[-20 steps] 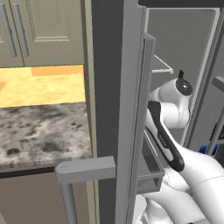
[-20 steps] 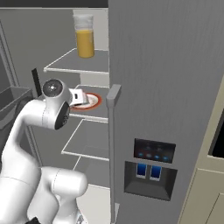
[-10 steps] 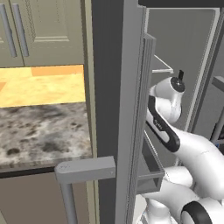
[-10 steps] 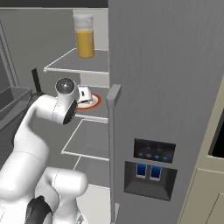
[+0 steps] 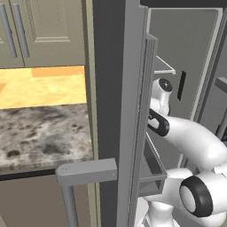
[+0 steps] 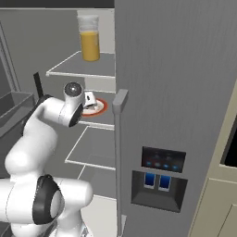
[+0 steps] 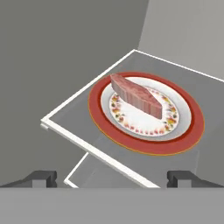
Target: Retrieve the steak from the fridge and place it on the saucepan with marinade on the stove.
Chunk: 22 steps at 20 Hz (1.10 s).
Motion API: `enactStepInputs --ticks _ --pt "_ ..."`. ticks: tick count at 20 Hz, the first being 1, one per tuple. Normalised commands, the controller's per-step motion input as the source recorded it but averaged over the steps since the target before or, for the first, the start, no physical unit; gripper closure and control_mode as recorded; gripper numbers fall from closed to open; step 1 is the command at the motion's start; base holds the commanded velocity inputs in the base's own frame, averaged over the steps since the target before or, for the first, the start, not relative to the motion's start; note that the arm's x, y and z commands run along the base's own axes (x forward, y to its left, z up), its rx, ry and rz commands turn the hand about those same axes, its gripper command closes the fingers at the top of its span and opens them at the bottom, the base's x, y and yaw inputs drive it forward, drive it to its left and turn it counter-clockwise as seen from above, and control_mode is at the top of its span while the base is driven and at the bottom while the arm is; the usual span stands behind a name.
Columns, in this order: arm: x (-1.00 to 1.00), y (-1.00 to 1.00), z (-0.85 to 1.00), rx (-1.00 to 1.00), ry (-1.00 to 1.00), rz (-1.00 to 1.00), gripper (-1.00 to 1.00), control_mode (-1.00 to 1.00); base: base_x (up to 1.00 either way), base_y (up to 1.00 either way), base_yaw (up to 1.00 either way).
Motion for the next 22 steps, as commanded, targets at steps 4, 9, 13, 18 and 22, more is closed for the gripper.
enactStepInputs --ticks 4,9,13,18,22 --pt "0.35 0.04 0.00 -0.01 0.07 0.00 -1.00 -1.00 0.00 0.00 0.00" --pt "0.29 0.00 -0.09 -0.02 0.00 0.00 -1.00 -1.00 0.00 0.00 0.00" --pt "0.28 0.00 -0.26 -0.04 0.00 0.00 -1.00 -1.00 0.00 0.00 0.00" --pt "0.26 0.00 -0.21 -0.02 0.00 0.01 -1.00 -1.00 0.00 0.00 0.00" --pt "0.21 0.00 -0.05 0.00 0.00 0.05 -1.00 -1.00 0.00 0.00 0.00"
